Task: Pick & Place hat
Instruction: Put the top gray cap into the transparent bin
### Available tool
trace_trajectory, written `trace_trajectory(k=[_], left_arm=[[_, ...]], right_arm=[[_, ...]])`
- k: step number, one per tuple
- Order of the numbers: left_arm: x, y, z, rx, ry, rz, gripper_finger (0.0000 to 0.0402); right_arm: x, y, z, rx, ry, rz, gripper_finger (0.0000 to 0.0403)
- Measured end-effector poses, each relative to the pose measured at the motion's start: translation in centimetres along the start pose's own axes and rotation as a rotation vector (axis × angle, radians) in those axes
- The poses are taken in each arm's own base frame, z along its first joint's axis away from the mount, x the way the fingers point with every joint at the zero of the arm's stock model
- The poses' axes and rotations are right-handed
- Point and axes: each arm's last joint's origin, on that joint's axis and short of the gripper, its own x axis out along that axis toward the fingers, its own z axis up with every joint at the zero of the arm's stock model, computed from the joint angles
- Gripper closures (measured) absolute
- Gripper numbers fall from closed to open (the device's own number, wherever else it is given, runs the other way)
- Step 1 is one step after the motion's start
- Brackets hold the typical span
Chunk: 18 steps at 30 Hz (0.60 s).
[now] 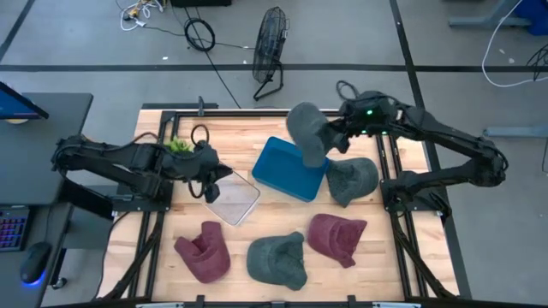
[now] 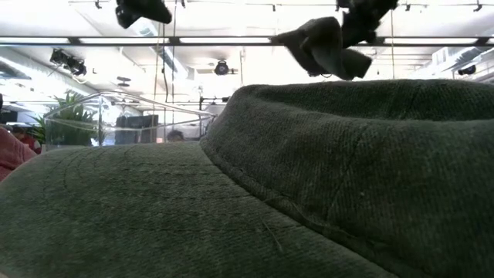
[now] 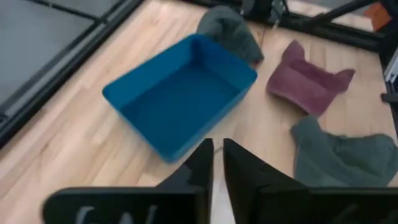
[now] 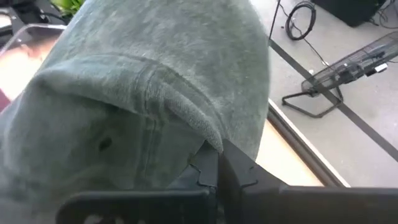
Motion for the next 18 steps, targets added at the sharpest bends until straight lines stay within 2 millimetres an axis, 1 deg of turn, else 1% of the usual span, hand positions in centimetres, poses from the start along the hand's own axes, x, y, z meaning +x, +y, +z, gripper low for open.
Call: trace_trajectory(k=[5, 9, 11, 13, 15, 18], left_arm=[[0.2, 0.1, 0.4, 0.018, -0.046, 0.058, 0.0303], [0.2, 0.1, 0.7, 0.039, -0.082, 0.075, 0.0273], [0.1, 0.1, 1.0, 0.053, -0.112, 0.082, 0.0262], [0.1, 0.0, 1.4, 0.074, -0.153, 0.093, 0.0253], [0.1, 0.0, 1.8, 0.088, -0.195, 0.106, 0.0245], [0.1, 0.3, 2.4, 0.115, -0.243, 0.120, 0.0238]], right_arm=[[3.2, 1.6, 0.7, -0.012, 0.004, 0.006, 0.0403], [5.7, 2.5, 1.3, 0.020, -0.031, -0.072, 0.0403], [6.7, 2.7, 1.7, 0.068, -0.073, -0.111, 0.0403], [7.7, 3.1, 2.3, 0.128, -0.126, -0.111, 0.0403], [8.6, 3.7, 3.0, 0.176, -0.199, -0.084, 0.0403], [9.8, 4.8, 3.8, 0.196, -0.291, -0.034, 0.0403]])
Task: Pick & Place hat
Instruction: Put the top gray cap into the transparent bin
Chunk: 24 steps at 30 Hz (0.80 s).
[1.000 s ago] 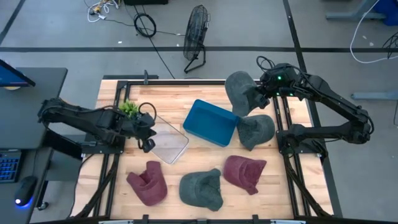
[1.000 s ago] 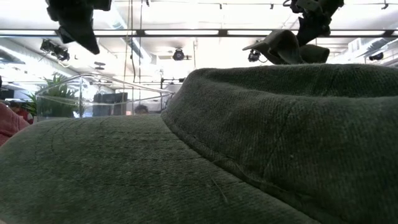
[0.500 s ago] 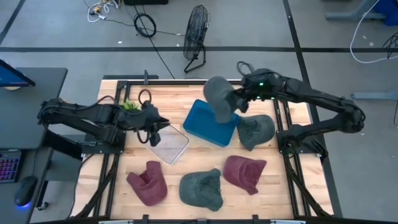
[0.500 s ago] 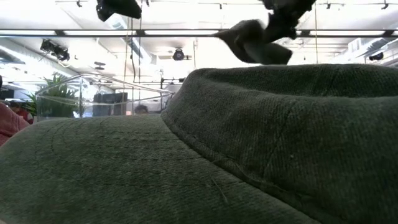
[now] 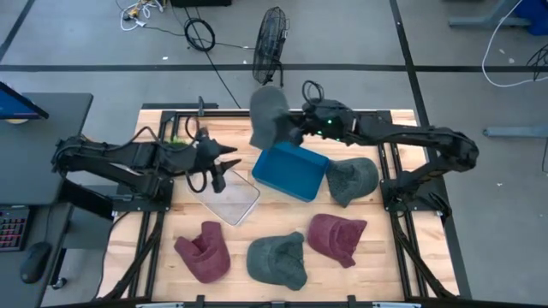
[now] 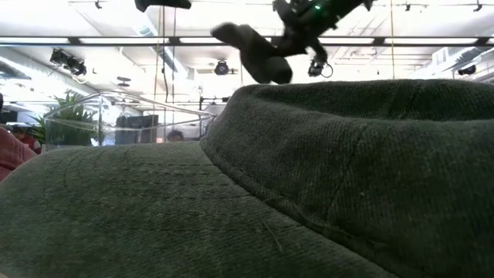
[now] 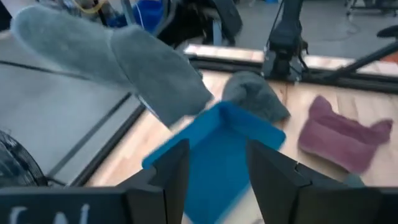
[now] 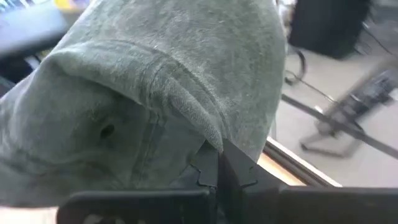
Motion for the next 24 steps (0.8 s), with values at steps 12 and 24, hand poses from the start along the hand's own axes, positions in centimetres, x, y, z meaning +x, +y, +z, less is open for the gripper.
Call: trace_trajectory(k=[12, 24], left_arm=[[1.8, 0.7, 1.1, 0.119, -0.092, 0.067, 0.0236], [3.1, 1.1, 0.5, 0.021, -0.041, 0.180, 0.0236]], right_arm=[[3.9, 2.4, -1.0, 0.080, -0.122, 0.084, 0.0400], [2.8, 1.8, -0.1, -0.082, -0.201, -0.117, 0.0401]])
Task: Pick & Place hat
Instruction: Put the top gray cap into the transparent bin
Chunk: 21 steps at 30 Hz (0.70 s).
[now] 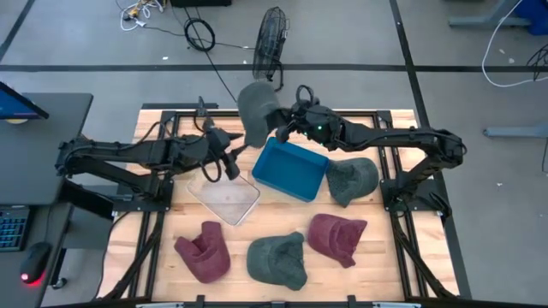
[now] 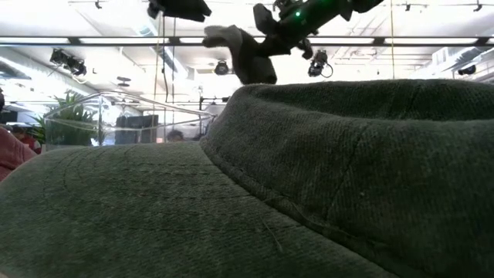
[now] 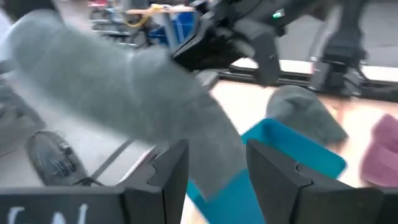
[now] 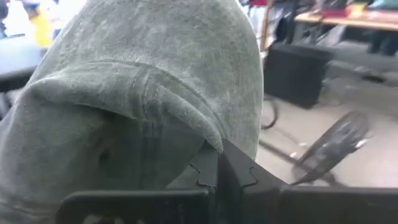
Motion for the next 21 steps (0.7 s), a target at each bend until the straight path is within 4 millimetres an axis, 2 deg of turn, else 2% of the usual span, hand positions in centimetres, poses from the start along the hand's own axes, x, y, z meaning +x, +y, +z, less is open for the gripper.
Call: trace_trajectory(k=[7, 17, 21], left_arm=[[-0.3, 1.1, 0.4, -0.122, -0.026, 0.051, 0.0236], [0.0, 0.8, 0.6, -0.113, -0.028, -0.127, 0.0236], [0.0, 0.8, 0.7, -0.116, -0.033, -0.136, 0.0236]], right_arm=[[-1.6, -0.2, 2.0, 0.031, -0.068, 0.104, 0.0401], [-1.5, -0.1, 1.8, -0.018, -0.063, 0.138, 0.0401], [-1.5, -0.1, 1.8, -0.019, -0.064, 0.138, 0.0401]])
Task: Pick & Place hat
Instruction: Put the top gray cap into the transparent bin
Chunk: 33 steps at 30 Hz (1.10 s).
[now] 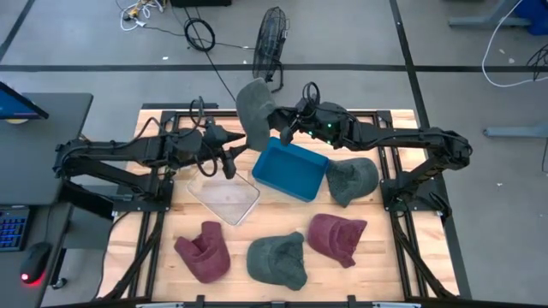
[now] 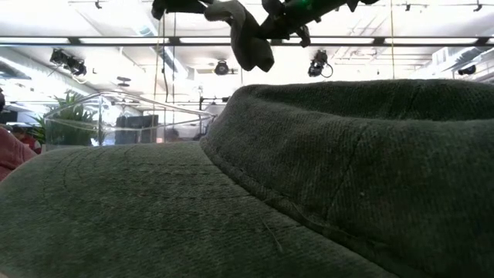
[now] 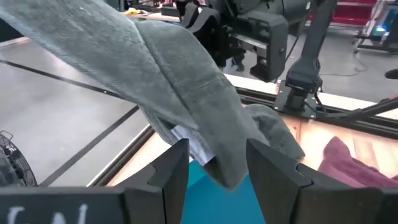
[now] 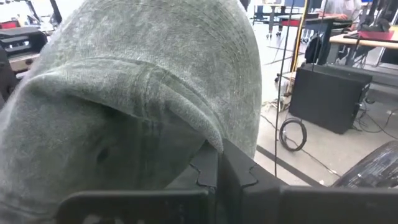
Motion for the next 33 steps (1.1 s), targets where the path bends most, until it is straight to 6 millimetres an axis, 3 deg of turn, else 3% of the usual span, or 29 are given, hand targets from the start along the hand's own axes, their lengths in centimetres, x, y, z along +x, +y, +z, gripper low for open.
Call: trace_trajectory(k=[9, 20, 26, 33], left_arm=[[0.6, 0.0, 0.1, 0.041, -0.011, -0.067, 0.0259], [0.9, -0.2, 0.1, 0.035, -0.017, -0.119, 0.0390], [0.7, -0.1, -0.1, 0.018, 0.007, -0.095, 0.0395], [-1.4, 0.5, -0.5, -0.056, 0.083, -0.091, 0.0397]], right_arm=[[0.0, 0.4, 0.4, -0.076, -0.035, 0.142, 0.0401], [0.0, 0.4, 0.3, -0.129, -0.027, 0.147, 0.0376], [-0.7, 0.1, -0.4, -0.154, 0.085, 0.137, 0.0337], [-3.8, -0.8, 0.4, -0.202, 0.193, 0.096, 0.0281]])
